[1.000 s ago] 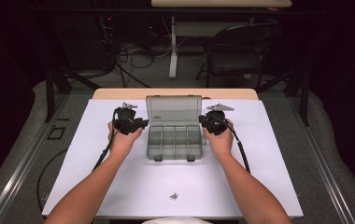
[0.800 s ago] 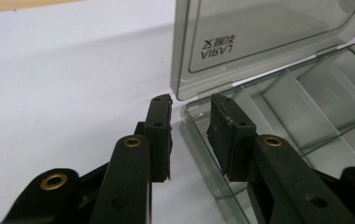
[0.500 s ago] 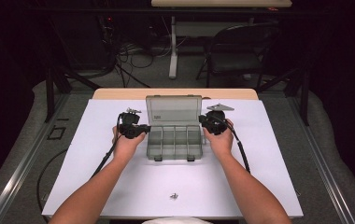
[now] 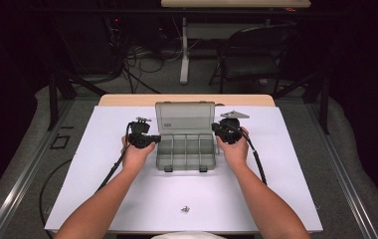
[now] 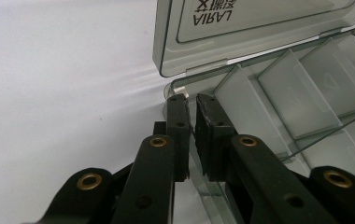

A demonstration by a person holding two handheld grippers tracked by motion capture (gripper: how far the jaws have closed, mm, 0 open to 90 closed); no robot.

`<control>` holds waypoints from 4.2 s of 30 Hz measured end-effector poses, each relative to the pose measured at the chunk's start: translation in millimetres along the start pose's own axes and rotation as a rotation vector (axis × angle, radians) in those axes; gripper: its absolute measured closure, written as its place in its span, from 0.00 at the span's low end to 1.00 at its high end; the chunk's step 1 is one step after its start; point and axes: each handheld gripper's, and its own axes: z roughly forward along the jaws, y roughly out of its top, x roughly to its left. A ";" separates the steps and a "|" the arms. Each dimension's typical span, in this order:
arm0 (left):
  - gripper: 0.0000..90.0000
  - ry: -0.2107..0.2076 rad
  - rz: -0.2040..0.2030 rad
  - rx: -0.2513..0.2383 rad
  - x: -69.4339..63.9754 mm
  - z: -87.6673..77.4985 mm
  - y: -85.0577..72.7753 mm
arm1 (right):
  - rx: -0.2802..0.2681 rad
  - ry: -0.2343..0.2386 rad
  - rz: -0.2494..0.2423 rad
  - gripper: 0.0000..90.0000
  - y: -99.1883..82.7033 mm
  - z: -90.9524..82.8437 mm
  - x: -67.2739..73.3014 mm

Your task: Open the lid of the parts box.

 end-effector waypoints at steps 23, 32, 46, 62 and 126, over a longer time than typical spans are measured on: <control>0.95 0.032 0.001 -0.031 -4.0 1.0 -3.6 | 0.007 -0.008 0.046 0.95 0.9 2.3 0.0; 0.95 0.033 0.002 -0.038 -4.1 1.1 -4.7 | 0.011 -0.010 0.074 0.96 1.3 4.9 -1.3; 0.95 0.039 -0.003 -0.048 -5.2 1.5 -5.6 | 0.023 -0.001 0.134 0.97 3.0 11.0 -5.7; 0.95 0.039 -0.007 -0.049 -5.1 1.5 -5.9 | 0.091 -0.020 0.161 0.97 12.2 16.1 -6.1; 0.95 0.037 -0.014 -0.064 -5.3 1.3 -8.3 | 0.133 -0.028 0.181 1.00 6.1 31.8 -10.9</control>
